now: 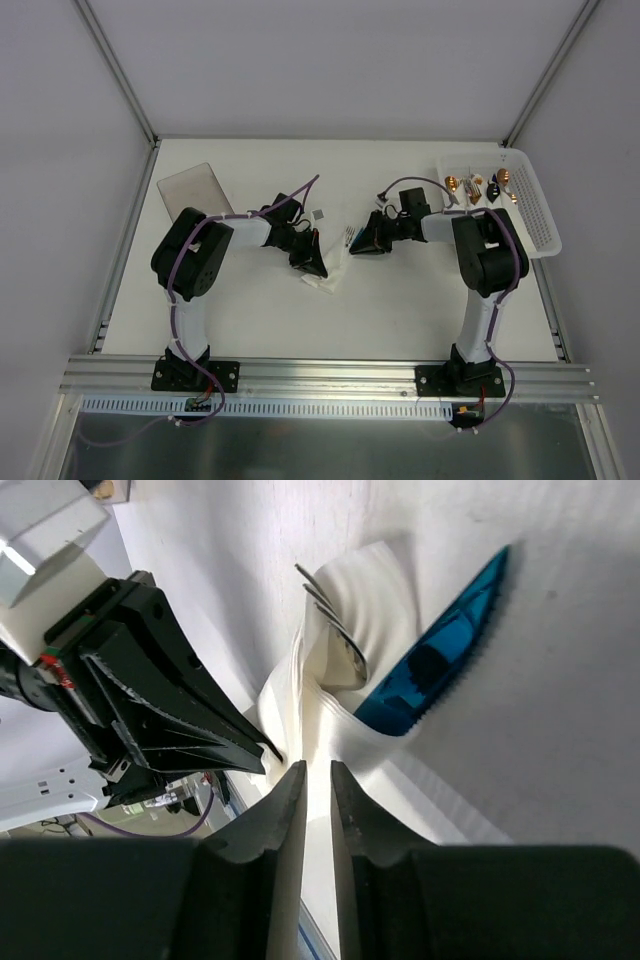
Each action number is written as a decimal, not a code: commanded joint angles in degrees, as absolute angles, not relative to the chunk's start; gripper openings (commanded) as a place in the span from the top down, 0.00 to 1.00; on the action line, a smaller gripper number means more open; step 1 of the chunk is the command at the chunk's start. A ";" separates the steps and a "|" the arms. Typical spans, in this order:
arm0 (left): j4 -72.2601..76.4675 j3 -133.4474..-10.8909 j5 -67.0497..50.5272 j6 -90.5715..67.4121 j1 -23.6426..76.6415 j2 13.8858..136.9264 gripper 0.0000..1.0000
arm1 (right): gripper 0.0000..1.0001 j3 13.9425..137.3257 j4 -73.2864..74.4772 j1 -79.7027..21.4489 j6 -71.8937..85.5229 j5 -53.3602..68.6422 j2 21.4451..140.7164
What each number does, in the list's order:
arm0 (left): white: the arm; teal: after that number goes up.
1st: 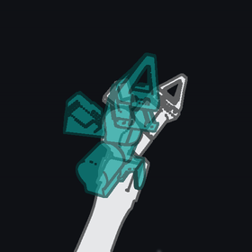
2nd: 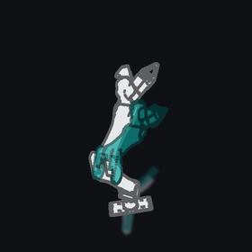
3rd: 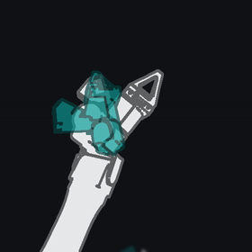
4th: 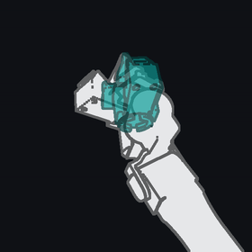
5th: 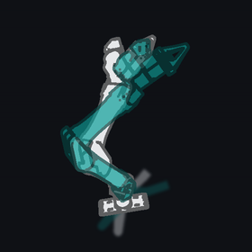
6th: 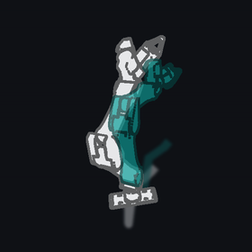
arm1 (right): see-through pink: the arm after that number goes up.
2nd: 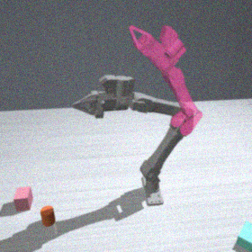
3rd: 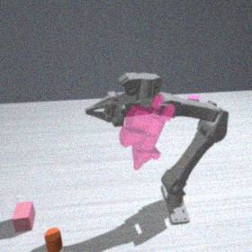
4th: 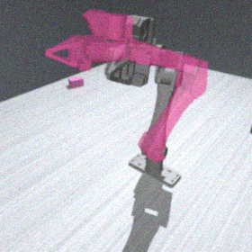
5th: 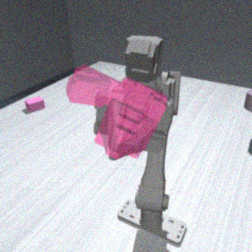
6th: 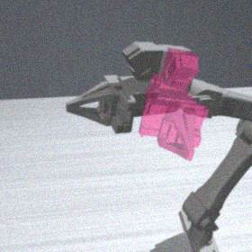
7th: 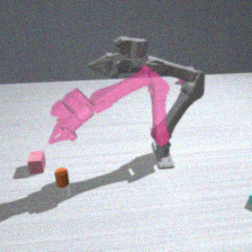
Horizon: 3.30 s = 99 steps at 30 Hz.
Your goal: Place the utensils on the paper napkin and roll it up
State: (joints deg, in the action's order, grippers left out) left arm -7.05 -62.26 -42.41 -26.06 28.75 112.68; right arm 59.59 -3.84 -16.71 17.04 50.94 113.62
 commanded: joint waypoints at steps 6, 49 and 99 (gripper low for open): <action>-11.51 -61.61 -37.00 -22.68 27.69 115.40 1.00 | 0.85 58.27 -6.33 -15.65 19.51 51.68 111.00; -10.99 -65.03 -41.30 -29.78 28.04 103.54 1.00 | 1.00 59.94 -3.87 -20.74 25.23 46.15 120.67; 9.06 -52.91 -33.05 -53.00 41.92 123.74 1.00 | 0.85 71.02 24.43 -11.34 0.97 43.42 110.67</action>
State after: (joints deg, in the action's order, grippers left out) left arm 23.62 -55.35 -38.72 -57.45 40.69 117.93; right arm 69.06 17.93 -12.43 8.01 45.87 115.74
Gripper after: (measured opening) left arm 0.007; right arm 0.154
